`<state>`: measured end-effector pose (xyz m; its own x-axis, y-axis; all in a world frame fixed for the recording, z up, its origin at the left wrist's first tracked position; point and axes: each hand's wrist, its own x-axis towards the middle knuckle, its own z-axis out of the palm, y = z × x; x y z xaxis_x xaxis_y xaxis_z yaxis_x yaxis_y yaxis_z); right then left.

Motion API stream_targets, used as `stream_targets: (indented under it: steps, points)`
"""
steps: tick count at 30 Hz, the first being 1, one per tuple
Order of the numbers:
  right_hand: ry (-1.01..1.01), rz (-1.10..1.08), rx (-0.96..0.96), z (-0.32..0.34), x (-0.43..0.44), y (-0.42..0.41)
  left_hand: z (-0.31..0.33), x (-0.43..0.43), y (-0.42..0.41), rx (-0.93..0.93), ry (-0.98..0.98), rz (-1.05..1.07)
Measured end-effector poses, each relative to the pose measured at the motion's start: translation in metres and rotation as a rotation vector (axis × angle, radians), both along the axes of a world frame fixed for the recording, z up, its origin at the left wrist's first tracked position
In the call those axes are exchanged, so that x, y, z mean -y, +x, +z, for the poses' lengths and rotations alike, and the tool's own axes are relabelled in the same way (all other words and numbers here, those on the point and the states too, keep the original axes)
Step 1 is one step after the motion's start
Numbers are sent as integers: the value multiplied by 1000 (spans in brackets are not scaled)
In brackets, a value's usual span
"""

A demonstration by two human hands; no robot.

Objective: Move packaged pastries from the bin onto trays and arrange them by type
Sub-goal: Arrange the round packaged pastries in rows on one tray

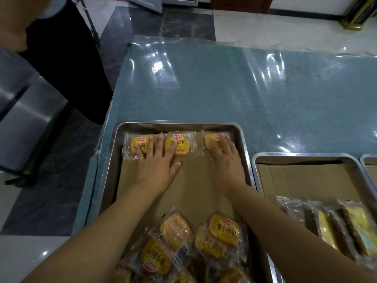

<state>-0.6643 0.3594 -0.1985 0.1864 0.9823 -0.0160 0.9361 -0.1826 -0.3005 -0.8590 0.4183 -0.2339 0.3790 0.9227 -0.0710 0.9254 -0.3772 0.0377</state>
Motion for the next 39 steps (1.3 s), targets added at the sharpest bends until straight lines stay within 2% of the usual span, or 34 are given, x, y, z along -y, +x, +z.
stream_targets:
  steps: [2,9,19,25,29,34,37,39]
  points:
    - [-68,72,50,-9,2,-1,-2,-1,2,14,8,-9]
    - [-17,115,43,-14,8,6,-5,-2,3,19,22,-21]
    - [-65,102,54,-2,10,3,7,1,-2,22,53,-67]
    - [65,71,-11,13,34,-16,25,27,-18,194,80,-125]
    - [64,99,-76,14,58,-30,31,53,-32,344,-85,-167]
    - [-19,155,-133,13,83,-45,35,81,-46,345,-485,-60]
    - [-40,145,-152,14,93,-51,38,90,-46,357,-565,-43]
    - [-72,115,-154,14,100,-53,42,94,-46,453,-659,7]
